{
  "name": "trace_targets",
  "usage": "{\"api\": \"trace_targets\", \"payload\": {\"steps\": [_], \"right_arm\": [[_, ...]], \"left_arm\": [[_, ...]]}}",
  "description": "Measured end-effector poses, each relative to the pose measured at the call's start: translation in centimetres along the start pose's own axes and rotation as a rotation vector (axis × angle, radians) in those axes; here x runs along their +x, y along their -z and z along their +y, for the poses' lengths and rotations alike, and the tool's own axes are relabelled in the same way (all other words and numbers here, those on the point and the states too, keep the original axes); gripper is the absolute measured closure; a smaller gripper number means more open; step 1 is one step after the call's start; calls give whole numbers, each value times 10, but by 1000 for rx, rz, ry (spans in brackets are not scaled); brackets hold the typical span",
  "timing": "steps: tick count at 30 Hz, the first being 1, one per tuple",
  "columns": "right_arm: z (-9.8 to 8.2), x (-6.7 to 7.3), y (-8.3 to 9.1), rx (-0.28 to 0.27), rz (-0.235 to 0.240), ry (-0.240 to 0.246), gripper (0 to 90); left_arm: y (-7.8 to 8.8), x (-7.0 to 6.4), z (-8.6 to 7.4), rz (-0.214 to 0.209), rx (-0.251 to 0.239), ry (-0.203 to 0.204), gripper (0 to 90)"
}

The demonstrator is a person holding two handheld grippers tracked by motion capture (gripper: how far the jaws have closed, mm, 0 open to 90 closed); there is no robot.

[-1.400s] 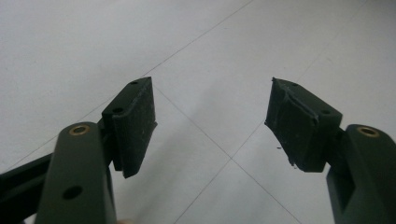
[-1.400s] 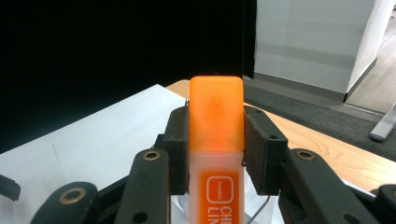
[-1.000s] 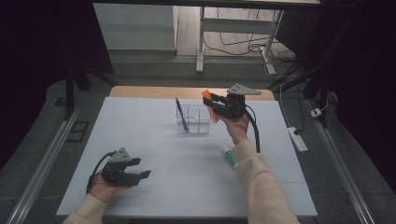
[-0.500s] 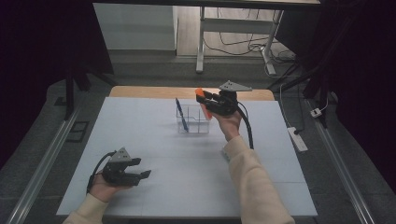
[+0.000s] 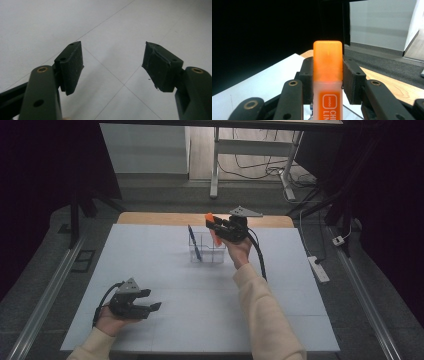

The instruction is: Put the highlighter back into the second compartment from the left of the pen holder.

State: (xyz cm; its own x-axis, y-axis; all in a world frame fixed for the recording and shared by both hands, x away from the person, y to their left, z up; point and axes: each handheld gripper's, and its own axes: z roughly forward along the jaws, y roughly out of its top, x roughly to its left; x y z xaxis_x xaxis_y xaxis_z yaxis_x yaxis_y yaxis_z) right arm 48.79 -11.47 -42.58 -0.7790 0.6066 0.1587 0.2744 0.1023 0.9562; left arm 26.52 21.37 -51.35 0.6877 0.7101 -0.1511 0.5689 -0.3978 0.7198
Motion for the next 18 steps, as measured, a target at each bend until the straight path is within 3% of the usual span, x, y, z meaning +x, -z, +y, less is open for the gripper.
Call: {"api": "trace_targets", "payload": {"steps": [18], "right_arm": [[0, 4, -30, -12, 14, 5, 640]], "left_arm": [[-2, -2, -1, 3, 18, -14, 319]]}}
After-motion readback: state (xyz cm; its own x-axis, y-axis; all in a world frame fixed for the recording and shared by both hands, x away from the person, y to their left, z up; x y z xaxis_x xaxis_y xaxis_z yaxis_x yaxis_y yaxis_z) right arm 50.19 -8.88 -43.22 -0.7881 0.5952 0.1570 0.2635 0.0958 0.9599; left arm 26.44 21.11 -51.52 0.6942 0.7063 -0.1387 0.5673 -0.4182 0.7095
